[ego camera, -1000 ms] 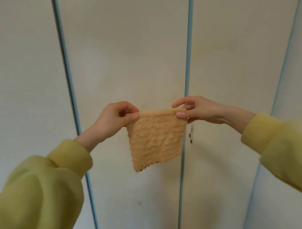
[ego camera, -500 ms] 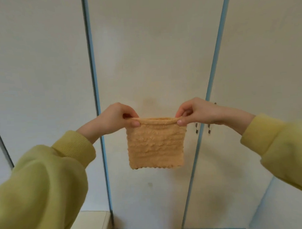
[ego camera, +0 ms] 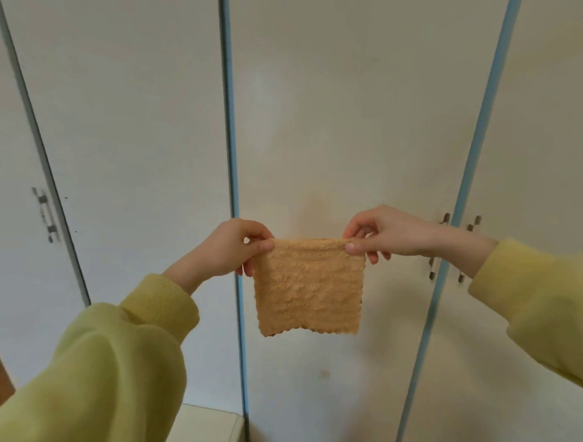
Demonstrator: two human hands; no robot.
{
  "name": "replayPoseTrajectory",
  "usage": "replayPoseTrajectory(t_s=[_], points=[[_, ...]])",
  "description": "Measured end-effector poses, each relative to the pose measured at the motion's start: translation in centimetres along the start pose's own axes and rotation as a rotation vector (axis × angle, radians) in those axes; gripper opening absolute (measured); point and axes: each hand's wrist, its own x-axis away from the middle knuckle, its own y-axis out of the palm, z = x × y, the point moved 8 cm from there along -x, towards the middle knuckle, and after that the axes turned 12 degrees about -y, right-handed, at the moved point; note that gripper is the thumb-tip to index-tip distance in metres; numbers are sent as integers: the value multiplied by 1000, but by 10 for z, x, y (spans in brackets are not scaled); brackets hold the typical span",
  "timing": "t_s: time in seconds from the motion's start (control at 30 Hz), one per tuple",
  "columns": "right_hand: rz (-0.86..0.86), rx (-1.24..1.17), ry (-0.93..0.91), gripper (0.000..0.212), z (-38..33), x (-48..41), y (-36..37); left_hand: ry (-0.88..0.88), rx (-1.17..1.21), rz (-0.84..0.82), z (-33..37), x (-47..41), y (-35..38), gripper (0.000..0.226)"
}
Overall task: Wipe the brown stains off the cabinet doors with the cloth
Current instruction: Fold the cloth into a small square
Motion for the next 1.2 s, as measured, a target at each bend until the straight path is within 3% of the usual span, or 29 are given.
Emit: replayPoseTrajectory(t_s=[0.23, 0.6, 0.63, 0.9, 1.2], points=[[70, -97, 85, 5, -18, 4, 6, 62, 152, -63, -15, 5, -10, 12], [98, -273, 233, 9, -56, -46, 80, 143, 138, -157, -90, -11, -65, 13], [34, -336, 288, 9, -58, -78, 124, 83, 132, -211, -139, -8, -73, 11], [9, -365, 392, 8, -42, -129, 197, 32, 54, -231, -226, -31, -65, 8], [-96, -407, 446, 8, 17, -135, 330, -118, 32, -268, -346, -4, 11, 8]])
